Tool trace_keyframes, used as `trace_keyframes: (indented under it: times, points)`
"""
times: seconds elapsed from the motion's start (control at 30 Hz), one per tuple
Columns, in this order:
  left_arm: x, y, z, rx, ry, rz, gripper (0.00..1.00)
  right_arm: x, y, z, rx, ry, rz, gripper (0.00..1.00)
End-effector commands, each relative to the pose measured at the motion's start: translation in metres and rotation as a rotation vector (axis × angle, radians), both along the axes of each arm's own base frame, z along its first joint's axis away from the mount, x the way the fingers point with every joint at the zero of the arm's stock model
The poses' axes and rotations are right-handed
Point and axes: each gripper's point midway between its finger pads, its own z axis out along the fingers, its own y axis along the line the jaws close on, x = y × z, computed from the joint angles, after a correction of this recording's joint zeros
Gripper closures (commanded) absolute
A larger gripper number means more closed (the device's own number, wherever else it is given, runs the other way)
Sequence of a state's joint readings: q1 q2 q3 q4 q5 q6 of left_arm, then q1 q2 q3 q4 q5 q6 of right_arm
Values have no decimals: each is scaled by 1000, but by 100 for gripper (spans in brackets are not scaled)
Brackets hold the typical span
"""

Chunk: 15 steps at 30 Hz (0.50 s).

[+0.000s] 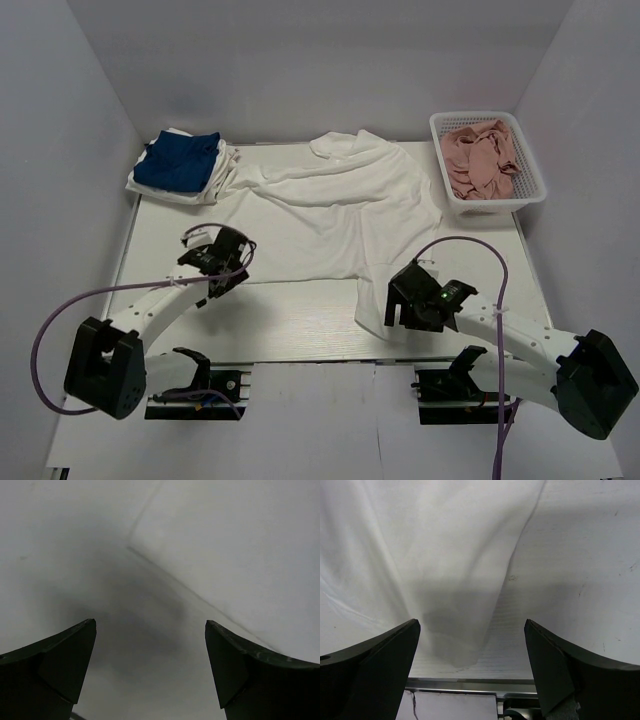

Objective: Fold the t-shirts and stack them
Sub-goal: Grap the side of the flattened tshirt closest away from the robot with both arms

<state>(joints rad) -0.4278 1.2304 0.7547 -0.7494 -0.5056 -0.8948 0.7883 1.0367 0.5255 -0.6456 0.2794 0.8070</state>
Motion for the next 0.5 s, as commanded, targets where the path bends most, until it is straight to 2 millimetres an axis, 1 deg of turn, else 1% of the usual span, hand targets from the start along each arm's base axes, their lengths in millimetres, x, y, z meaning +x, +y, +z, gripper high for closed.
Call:
trace_keyframes:
  times: [0.0,0.03,0.07,0.1,0.17,0.23,0.27,0.3,0.33,0.37,0.4,0.43,0.47]
  points:
    - [-17,37,15,12,-123,245,0,0,7,-3,48,-7,43,10]
    - [-17,45,13,12,-147,275,0,-3,7,-6,48,7,52,10]
    - [-8,48,17,8,-204,290,0,-6,11,-6,72,25,58,10]
    - [-5,51,17,7,-216,296,0,-7,13,-5,86,24,61,10]
    - [0,61,12,15,-211,343,0,-7,15,-5,99,26,66,10]
    - [1,69,4,37,-159,364,0,-7,14,-4,97,17,75,10]
    - [5,68,-9,31,-118,358,0,-4,15,-2,96,3,71,10]
    - [7,68,-15,26,-98,356,0,-2,13,-1,88,-8,69,10]
    - [10,63,-21,-10,-79,340,0,-4,10,-2,70,1,65,10]
    - [15,63,-26,-26,-73,339,0,-2,10,0,67,-4,63,10]
    - [22,61,-35,-35,-58,320,0,-1,8,1,54,-11,63,10]
    - [24,54,-42,-75,-33,296,0,-1,8,2,51,-11,66,10]
    - [24,54,-47,-86,-15,300,3,-1,6,2,43,-14,69,10]
